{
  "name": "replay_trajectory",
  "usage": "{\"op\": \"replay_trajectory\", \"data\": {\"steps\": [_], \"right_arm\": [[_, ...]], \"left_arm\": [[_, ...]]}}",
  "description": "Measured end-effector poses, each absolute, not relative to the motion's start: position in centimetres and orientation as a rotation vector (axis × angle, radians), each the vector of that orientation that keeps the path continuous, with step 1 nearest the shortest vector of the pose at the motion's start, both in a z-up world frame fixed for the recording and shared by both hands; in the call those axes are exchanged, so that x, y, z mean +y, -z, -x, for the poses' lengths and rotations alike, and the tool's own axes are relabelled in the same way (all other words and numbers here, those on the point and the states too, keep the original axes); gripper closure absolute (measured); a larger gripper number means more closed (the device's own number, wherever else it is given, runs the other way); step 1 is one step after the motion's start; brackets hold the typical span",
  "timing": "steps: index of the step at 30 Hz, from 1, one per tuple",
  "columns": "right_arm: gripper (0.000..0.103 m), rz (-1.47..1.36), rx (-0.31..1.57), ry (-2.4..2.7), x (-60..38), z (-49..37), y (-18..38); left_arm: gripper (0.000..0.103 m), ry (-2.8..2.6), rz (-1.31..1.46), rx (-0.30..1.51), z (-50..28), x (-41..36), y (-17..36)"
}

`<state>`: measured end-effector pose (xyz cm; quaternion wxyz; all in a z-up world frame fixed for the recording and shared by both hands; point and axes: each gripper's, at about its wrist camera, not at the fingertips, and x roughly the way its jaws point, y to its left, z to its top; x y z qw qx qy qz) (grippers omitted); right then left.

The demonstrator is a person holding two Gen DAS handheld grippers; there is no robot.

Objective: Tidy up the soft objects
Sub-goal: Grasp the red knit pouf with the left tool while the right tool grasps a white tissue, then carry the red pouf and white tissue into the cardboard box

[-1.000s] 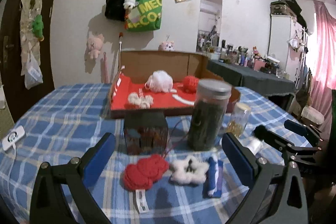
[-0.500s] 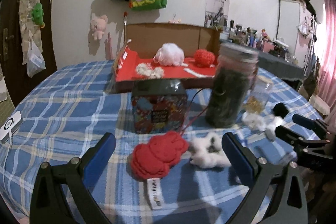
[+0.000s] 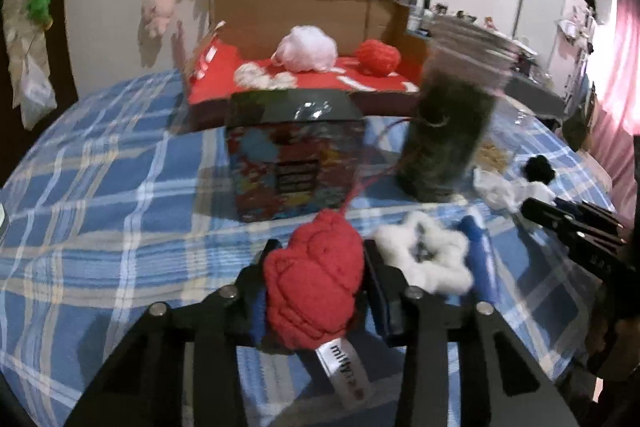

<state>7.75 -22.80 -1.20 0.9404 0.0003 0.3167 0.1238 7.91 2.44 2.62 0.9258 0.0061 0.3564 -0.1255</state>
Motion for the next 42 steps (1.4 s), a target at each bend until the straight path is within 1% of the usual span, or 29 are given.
{"op": "replay_trajectory", "data": {"steps": [4, 9, 27, 42], "right_arm": [[0.084, 0.007, 0.616, -0.281, -22.2, -6.9, 0.4], [0.084, 0.003, 0.584, -0.331, -21.4, -6.1, -0.6], [0.084, 0.022, 0.552, -0.342, -20.6, -5.3, -1.7], [0.084, 0.013, 0.463, -0.288, -22.5, -7.1, -6.6]], "left_arm": [[0.063, 0.294, -0.028, 0.683, -6.6, 1.5, -3.8], [0.063, 0.341, -0.032, 0.65, -6.2, 0.6, -5.1], [0.063, 0.345, -0.018, 0.63, -6.2, 0.4, -5.8], [0.063, 0.294, -0.007, 0.543, -7.8, 1.9, -10.3]]}}
